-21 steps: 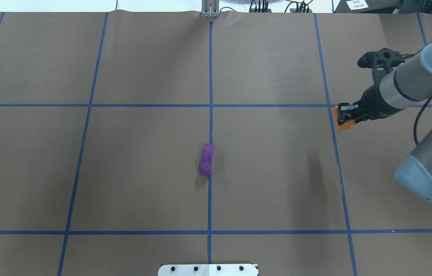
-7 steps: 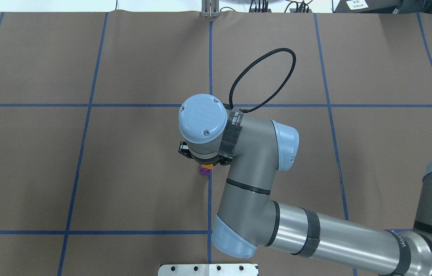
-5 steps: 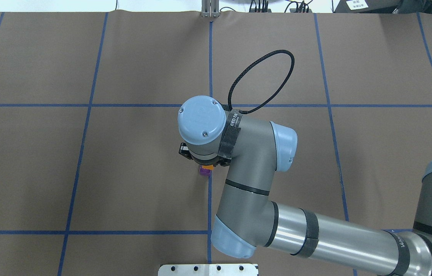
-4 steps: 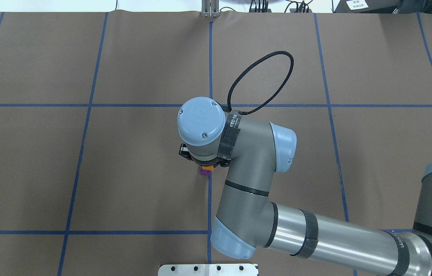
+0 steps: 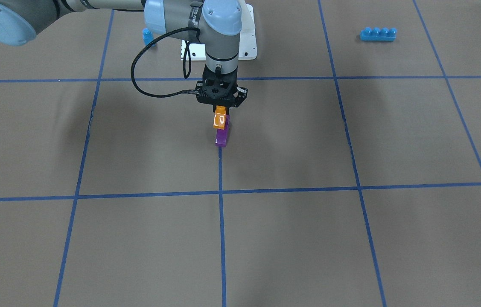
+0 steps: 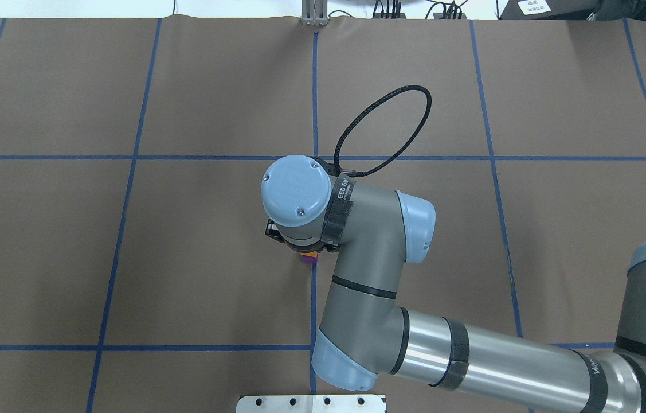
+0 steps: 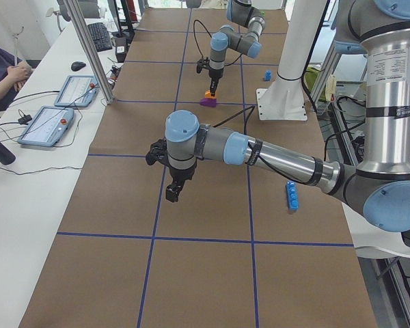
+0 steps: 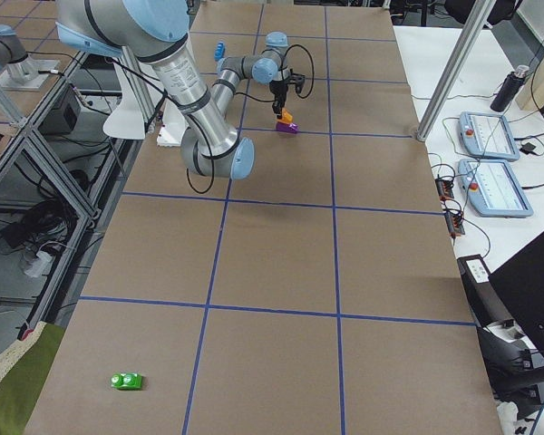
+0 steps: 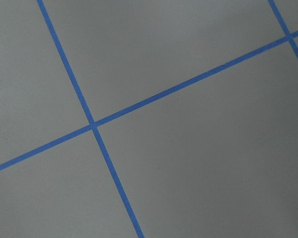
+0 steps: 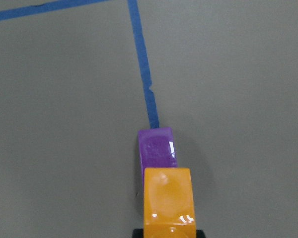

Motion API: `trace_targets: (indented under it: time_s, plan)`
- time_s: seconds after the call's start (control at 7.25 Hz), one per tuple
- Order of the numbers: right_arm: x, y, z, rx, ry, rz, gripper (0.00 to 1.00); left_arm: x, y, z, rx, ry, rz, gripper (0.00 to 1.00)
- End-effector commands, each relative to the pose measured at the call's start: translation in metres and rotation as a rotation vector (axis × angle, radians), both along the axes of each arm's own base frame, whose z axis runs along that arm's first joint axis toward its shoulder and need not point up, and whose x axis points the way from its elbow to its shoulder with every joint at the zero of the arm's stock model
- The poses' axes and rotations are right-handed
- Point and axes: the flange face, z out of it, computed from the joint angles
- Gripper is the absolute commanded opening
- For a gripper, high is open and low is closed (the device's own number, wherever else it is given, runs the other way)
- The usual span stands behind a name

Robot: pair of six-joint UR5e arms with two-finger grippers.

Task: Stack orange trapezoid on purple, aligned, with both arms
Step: 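Lower the orange block onto the purple block, aligning it, and release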

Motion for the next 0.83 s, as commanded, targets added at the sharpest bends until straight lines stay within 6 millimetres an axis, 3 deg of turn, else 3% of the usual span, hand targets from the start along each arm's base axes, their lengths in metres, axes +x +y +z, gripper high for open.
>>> trace_targets:
  time_s: [0.0,0.69]
  plan:
    - [-0.002,0.003,0.002,0.001,0.002,-0.003,0.00,0.000,0.000,0.000,-0.001,0.000,0.000,1.00]
    - [-0.006,0.002,0.013,0.015,0.024,-0.010,0.00,0.000,-0.001,-0.001,0.001,0.000,-0.001,1.00]
